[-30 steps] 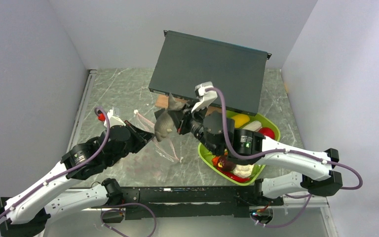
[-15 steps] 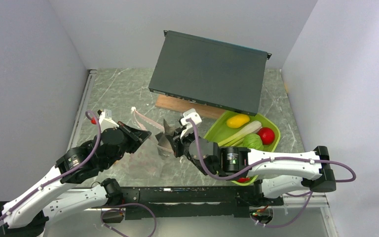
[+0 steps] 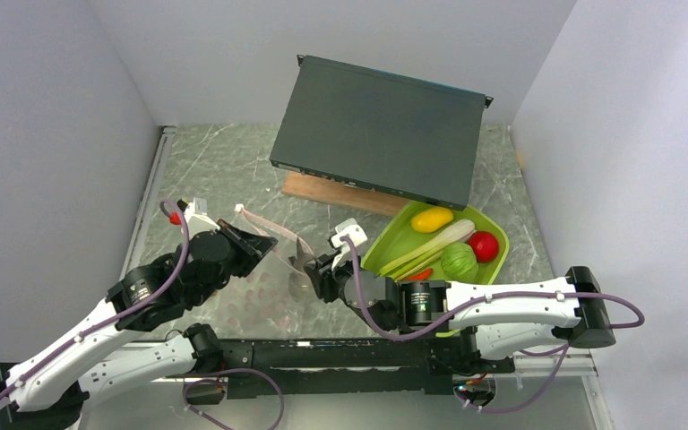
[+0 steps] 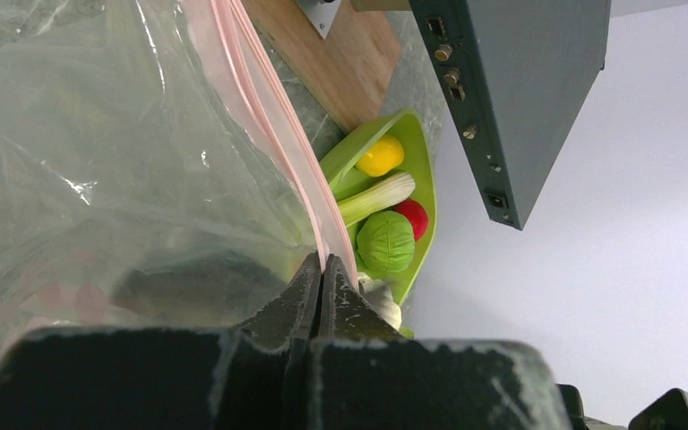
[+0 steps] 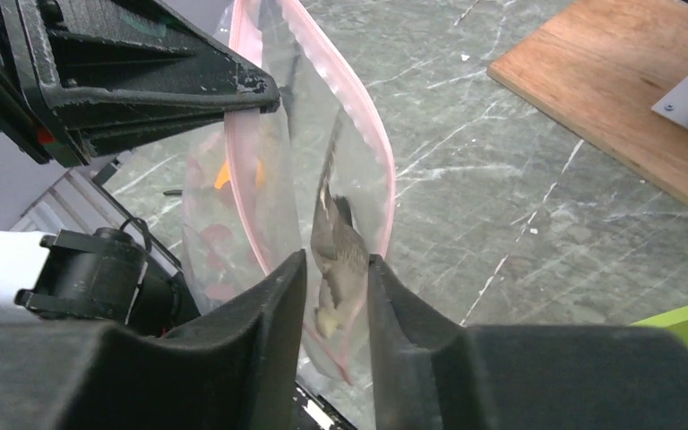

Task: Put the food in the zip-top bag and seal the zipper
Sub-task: Place the fake fish in the zipper food storage bag, then adjust the zipper food storage bag at the center of the board.

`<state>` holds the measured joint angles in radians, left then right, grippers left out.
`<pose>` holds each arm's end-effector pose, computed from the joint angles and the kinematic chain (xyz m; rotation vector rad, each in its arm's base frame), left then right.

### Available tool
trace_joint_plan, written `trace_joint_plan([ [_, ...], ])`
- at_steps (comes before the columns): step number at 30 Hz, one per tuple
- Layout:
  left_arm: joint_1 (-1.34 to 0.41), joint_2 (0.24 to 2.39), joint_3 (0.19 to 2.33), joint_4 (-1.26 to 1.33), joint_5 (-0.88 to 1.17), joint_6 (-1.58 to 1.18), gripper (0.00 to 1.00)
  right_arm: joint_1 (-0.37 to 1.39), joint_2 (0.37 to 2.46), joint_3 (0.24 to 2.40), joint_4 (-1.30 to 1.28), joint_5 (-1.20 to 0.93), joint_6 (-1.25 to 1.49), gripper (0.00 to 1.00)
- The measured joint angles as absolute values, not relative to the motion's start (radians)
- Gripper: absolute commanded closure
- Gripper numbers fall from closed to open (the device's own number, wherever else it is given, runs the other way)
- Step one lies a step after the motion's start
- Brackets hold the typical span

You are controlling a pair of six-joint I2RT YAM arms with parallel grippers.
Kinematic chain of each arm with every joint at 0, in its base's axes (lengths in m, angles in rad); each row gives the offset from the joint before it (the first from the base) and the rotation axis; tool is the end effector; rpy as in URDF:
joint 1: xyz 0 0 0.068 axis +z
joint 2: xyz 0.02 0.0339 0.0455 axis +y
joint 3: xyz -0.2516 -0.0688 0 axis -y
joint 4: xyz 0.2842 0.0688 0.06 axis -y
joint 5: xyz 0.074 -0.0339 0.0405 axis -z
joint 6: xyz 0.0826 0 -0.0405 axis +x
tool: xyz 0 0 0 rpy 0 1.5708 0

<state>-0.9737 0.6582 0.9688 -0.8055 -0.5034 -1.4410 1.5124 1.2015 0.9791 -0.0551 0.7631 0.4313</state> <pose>0.1465 -0.1447 0.3419 -0.8101 1.9941 -0.9920 0.0773 0.3443 0.3073 -0.4449 1.7686 0.6935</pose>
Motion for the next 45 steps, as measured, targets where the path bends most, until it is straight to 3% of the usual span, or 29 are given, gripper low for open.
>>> trace_joint_plan([
  [3,-0.974,0.659,0.968,-0.803,-0.503,-1.416,1.00,1.512,1.182,0.960,-0.055,0.756,0.461,0.52],
  [14,-0.974,0.702,0.971,-0.783,-0.489,-1.282,1.00,1.491,1.153,0.958,-0.127,0.739,0.509,0.44],
  [18,-0.974,0.741,0.990,-0.782,-0.467,-1.213,1.00,1.360,1.123,0.989,-0.197,0.582,0.510,0.40],
  [22,-0.974,0.770,1.005,-0.772,-0.438,-1.142,1.00,1.196,1.140,1.071,-0.274,0.414,0.503,0.26],
  [28,-0.973,0.786,1.026,-0.767,-0.387,-1.058,1.00,1.148,1.261,1.223,-0.351,0.190,0.427,0.25],
  [34,-0.973,0.786,1.031,-0.767,-0.346,-1.005,1.00,1.068,1.374,1.235,-0.347,0.022,0.335,0.25],
  [41,-0.972,0.767,1.031,-0.768,-0.307,-0.974,1.00,0.987,1.462,1.298,-0.320,-0.164,0.240,0.39],
  [45,-0.972,0.755,1.031,-0.768,-0.290,-0.960,1.00,0.969,1.518,1.336,-0.274,-0.285,0.197,0.39],
])
